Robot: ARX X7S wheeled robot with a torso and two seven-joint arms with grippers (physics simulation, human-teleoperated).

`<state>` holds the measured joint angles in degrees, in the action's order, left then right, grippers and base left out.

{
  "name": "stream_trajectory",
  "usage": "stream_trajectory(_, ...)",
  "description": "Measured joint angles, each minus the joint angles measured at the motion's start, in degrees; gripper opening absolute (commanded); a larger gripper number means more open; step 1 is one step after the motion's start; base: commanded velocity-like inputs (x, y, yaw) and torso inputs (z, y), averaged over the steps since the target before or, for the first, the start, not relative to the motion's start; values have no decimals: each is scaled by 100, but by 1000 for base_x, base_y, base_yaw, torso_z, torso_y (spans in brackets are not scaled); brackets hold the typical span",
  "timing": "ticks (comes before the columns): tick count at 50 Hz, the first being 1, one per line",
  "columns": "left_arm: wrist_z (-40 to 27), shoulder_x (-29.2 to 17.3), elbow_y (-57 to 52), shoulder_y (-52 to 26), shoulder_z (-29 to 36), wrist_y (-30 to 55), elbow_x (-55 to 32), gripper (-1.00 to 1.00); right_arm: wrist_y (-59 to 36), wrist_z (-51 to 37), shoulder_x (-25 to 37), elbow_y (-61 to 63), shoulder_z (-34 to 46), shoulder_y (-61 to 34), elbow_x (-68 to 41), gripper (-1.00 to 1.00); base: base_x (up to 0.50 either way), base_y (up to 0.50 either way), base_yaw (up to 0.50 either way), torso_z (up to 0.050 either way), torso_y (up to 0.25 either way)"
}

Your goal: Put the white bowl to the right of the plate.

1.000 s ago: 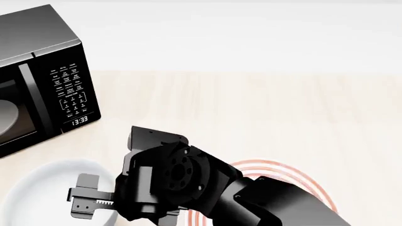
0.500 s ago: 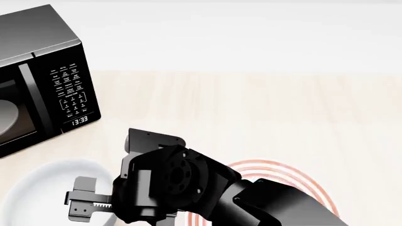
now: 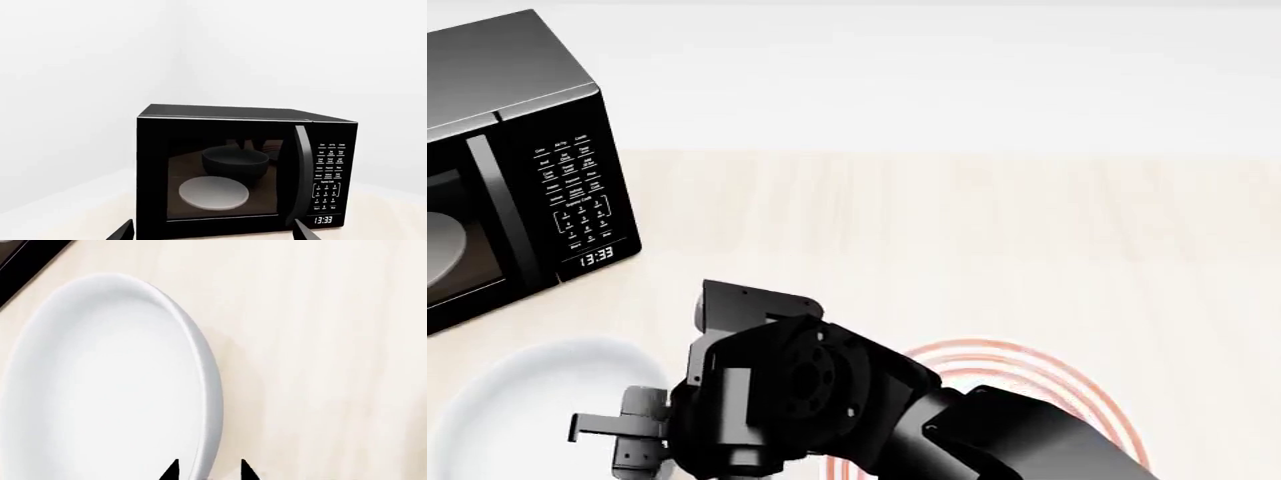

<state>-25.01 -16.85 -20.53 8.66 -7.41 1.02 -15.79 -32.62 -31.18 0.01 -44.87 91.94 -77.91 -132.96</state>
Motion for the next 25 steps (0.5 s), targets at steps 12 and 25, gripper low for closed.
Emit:
stream_trajectory(12, -18, -15, -33, 31, 5, -22, -23, 100, -14, 27, 0, 63, 65, -3, 52, -100, 0, 0, 0, 0, 0)
stream_trajectory(25, -37, -30, -63, 66, 6, -60, -42, 100, 25, -24, 6, 29, 100, -175, 153, -100, 0, 0, 0, 0, 0)
